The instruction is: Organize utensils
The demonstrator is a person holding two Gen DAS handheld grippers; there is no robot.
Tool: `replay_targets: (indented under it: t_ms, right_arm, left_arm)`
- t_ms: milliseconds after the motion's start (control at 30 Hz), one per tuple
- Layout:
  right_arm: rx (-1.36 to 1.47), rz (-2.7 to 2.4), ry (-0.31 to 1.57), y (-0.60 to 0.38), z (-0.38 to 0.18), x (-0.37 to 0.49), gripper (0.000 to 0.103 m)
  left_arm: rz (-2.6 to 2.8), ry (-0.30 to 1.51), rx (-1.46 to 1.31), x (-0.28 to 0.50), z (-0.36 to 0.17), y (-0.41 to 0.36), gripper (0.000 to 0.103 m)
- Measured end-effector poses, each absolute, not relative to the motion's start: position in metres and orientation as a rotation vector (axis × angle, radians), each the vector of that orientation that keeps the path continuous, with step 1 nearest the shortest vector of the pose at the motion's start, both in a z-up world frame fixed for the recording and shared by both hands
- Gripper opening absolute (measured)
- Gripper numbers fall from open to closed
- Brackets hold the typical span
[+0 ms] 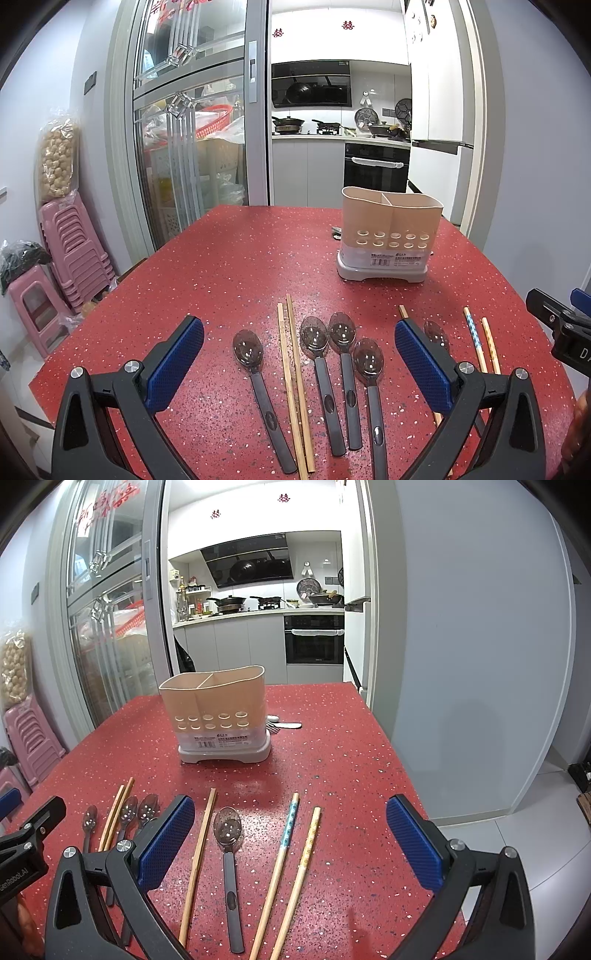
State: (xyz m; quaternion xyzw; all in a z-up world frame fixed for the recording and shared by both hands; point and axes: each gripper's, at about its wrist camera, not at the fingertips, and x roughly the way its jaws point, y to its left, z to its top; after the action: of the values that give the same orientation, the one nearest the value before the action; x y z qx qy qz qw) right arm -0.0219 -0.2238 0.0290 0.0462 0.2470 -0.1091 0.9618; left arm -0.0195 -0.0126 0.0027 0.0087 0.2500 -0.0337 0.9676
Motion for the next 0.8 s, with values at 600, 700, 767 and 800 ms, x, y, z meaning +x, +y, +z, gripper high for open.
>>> replay_targets:
  t_ms: [600,700,767,800]
  right_arm:
    - [0.102,-0.22,0.508,-0.2256,0.027,-0.0223,0.103]
    - [0.101,-0.22,0.509,-0.2252,0.0272,-0.022,0.103]
    - [0.101,-0.22,0.509,-0.225,0.0273,-0.0219,0.103]
    - [0.102,-0.22,0.51,-0.2253,0.0271,-0.0224,0.103]
  left_arm:
    - [-0.068,0.511,0.019,-0.0199,0.0019,-0.0129,0.103]
    - [-0.07,0.511,0.019,-0.0199,0.002,-0.0126,0.103]
    - [-0.07,0.51,0.019,-0.0197,0.0022,-0.0124,0.103]
    - [-0.069,0.51,0.019,-0.0195,0.0022,-0.0124,0.103]
